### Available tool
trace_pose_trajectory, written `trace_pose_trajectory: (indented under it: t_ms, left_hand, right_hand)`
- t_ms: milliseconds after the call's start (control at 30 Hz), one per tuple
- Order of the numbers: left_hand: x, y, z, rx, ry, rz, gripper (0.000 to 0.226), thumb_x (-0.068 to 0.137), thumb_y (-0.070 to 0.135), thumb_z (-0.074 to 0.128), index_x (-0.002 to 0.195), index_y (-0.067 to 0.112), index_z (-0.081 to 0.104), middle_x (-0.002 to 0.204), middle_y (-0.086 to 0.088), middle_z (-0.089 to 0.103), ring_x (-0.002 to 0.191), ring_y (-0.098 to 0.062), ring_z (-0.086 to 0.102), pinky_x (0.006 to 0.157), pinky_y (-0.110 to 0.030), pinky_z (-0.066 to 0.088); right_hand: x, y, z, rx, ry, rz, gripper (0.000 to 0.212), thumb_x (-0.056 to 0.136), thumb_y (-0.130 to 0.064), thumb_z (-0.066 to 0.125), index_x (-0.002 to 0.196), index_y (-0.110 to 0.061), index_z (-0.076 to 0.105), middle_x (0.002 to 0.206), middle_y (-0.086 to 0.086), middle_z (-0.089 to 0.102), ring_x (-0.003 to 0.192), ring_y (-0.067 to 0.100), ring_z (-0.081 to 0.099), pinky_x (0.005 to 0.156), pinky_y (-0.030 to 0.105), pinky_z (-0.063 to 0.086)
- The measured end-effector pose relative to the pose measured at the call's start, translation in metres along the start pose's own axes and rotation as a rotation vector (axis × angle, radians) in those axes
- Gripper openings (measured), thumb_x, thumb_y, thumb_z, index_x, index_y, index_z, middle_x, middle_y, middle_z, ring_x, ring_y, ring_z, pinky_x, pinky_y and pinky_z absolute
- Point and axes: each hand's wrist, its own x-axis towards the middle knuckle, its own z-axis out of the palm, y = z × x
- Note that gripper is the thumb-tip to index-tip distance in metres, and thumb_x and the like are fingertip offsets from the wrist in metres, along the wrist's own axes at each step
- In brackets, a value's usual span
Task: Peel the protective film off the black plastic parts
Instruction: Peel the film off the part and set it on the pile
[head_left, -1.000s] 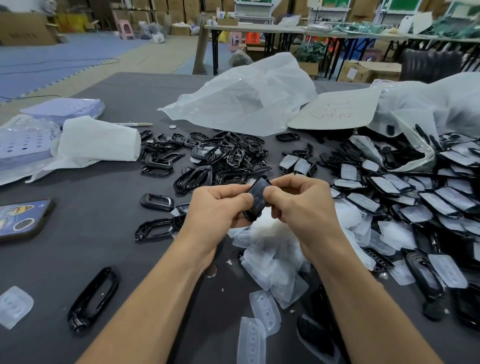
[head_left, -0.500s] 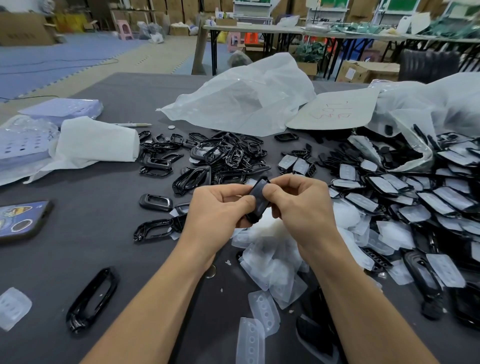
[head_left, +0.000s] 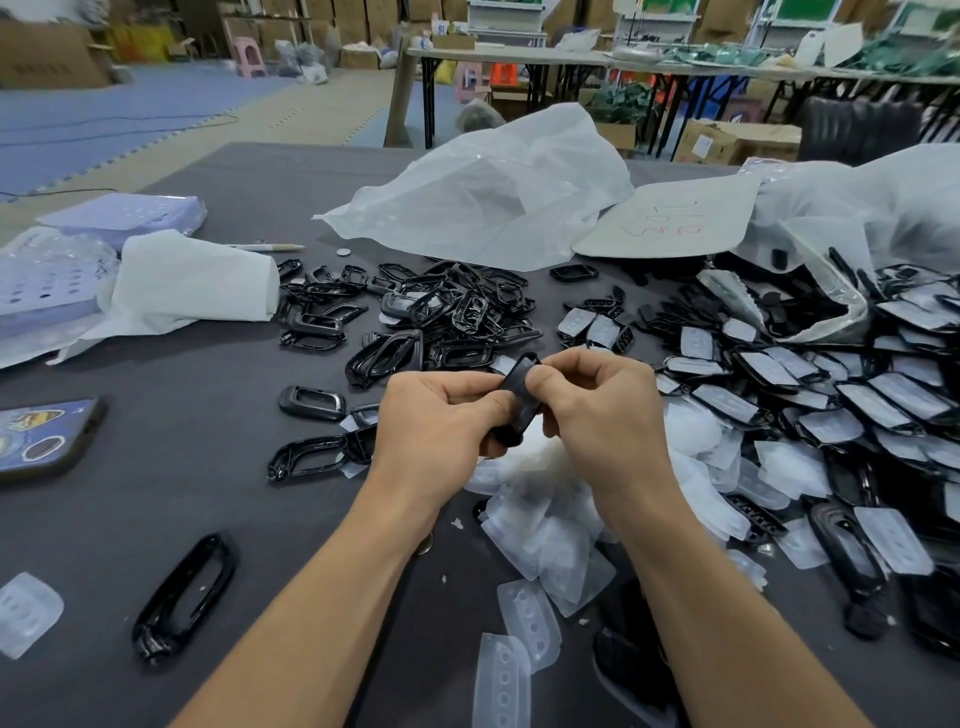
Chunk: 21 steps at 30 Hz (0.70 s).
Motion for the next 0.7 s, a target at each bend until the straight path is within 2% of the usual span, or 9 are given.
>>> trace_pose_trajectory:
  t_ms: [167,300,467,533,700]
  left_hand:
    - [-0.0001,0.0009,-0.0020,0.017,-0.040,0.008,0.025,0.082,-0.003,0.074,0.079,0.018,0.085,0.066,-0.014,0.074,0.055,-0.019,0.066,0.051,-0.025,0.052]
    - [-0.0012,0.0006,-0.0012,0.025,-0.046,0.027,0.024,0.080,0.003,0.073,0.078,0.023,0.085,0.066,-0.013,0.075,0.056,-0.019,0.068,0.052,-0.025,0.053]
    - [-0.0006,-0.0015,0.0003,0.025,-0.017,0.008,0.026,0.083,-0.001,0.074,0.078,0.023,0.085,0.065,-0.012,0.075,0.056,-0.020,0.067,0.052,-0.024,0.053]
    - [-0.0011,-0.0009,0.0008,0.025,-0.016,0.003,0.025,0.084,-0.001,0.074,0.078,0.021,0.085,0.065,-0.012,0.075,0.055,-0.019,0.067,0.052,-0.024,0.053]
    - [-0.0029,0.0005,0.0009,0.010,-0.040,0.002,0.021,0.083,-0.005,0.074,0.079,0.012,0.084,0.065,-0.013,0.074,0.055,-0.018,0.067,0.052,-0.022,0.051]
  right_hand:
    - [0.0000,-0.0013,-0.0013,0.001,-0.039,-0.021,0.022,0.086,-0.012,0.073,0.067,-0.023,0.074,0.054,-0.004,0.066,0.049,0.007,0.054,0.056,0.027,0.043]
    - [0.0006,-0.0014,-0.0011,0.015,-0.036,-0.013,0.026,0.086,-0.007,0.069,0.064,-0.020,0.073,0.056,-0.002,0.066,0.052,0.011,0.053,0.058,0.032,0.044]
    - [0.0017,-0.0006,-0.0023,0.060,-0.085,0.006,0.026,0.091,-0.003,0.065,0.067,-0.011,0.071,0.054,0.011,0.064,0.047,0.016,0.051,0.047,0.027,0.041]
    - [0.0017,-0.0005,-0.0032,0.069,-0.123,0.005,0.023,0.090,-0.006,0.066,0.069,-0.011,0.071,0.058,0.016,0.066,0.047,0.017,0.052,0.047,0.026,0.041]
    - [0.0016,0.0015,-0.0034,0.047,-0.125,-0.005,0.020,0.088,-0.006,0.070,0.068,-0.008,0.070,0.059,0.017,0.066,0.048,0.016,0.051,0.048,0.026,0.043]
